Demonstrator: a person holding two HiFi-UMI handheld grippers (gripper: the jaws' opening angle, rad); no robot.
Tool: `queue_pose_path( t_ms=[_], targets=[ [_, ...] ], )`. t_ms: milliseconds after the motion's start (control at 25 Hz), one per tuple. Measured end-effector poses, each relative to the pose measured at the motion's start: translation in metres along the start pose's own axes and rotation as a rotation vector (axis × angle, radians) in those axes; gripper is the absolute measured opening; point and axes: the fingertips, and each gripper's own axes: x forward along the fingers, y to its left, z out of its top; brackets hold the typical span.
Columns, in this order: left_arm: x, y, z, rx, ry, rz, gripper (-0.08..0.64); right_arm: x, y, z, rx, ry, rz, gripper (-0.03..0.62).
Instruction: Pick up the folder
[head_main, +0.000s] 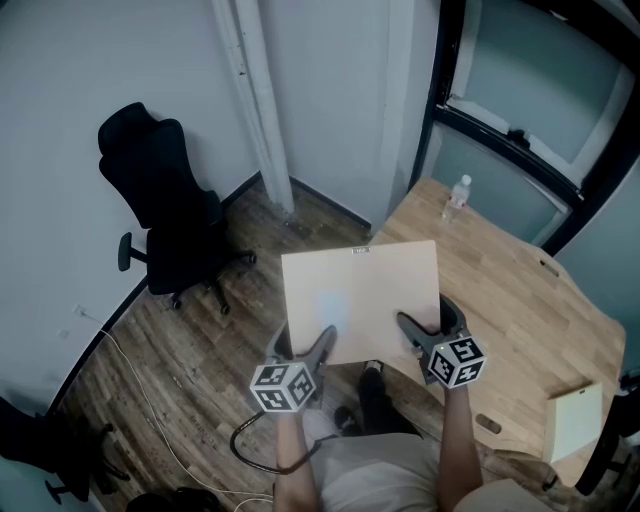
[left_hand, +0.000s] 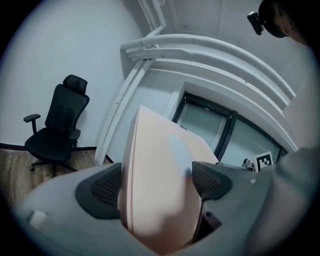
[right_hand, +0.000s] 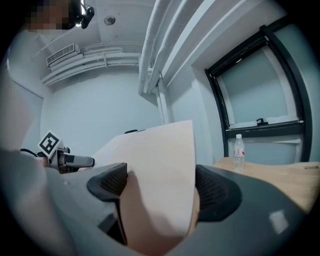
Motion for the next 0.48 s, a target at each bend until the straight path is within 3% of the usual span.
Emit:
queue_pose_path(
  t_ms=[480],
  targets=[
    [0.004,-0.012,-0.001,0.016,0.005,-0.017,0.426,-0.011,-0.008,0.004,-0.004,-0.015,-0.019,0.426]
  ],
)
